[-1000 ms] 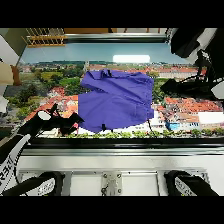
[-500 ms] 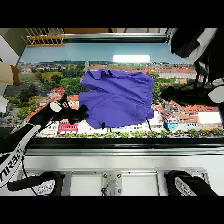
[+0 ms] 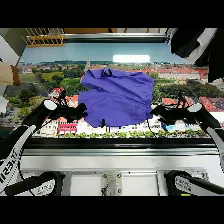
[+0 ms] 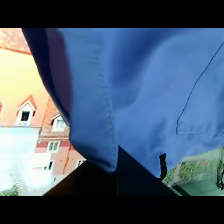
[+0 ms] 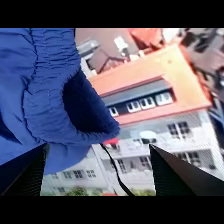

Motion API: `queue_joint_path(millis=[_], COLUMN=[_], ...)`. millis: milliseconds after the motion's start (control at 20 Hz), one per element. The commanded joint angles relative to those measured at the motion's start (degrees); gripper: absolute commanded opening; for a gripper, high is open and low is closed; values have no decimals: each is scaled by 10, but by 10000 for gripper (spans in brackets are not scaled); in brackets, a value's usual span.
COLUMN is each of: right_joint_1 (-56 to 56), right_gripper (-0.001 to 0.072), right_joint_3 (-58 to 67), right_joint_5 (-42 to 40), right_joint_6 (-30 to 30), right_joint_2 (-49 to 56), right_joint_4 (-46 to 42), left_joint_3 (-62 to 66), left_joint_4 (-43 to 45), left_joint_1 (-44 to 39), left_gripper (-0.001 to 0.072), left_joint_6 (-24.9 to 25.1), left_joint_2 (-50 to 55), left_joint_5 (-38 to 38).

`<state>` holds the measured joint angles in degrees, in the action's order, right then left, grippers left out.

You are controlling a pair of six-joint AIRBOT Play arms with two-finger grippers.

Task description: Fold the clothes and pants, and hang the long-sleeved shirts on hangers.

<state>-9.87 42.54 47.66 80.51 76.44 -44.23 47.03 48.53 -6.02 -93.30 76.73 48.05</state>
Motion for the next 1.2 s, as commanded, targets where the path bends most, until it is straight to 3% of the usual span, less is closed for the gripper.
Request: queue_joint_path(millis=[0,350,400,500,550,800,1150], right_joint_1=[10,58,62,64,63,41,25], right_gripper=[717,711,641,177,18,18,18], right_joint_3=[-9,-4,-4,-4,-4,33,252], right_joint_5=[-39,-103,-108,-108,-101,-34,129], right_joint_6=[-143,-163,-163,-163,-175,-177,-96], right_joint_2=[74,98,98,97,93,-15,-256], right_joint_4=[193,240,240,239,239,135,118], left_joint_3=[1,1,1,1,1,37,316], left_joint_4=[-1,-1,-1,-1,-1,0,-1], left_joint_1=[0,0,0,0,1,52,90], left_gripper=[5,5,5,5,5,4,5], left_joint_6=[5,5,5,5,5,5,5], left_joint_2=[-2,-2,-2,-2,-3,-90,-314], left_joint_5=[12,15,15,15,16,31,73])
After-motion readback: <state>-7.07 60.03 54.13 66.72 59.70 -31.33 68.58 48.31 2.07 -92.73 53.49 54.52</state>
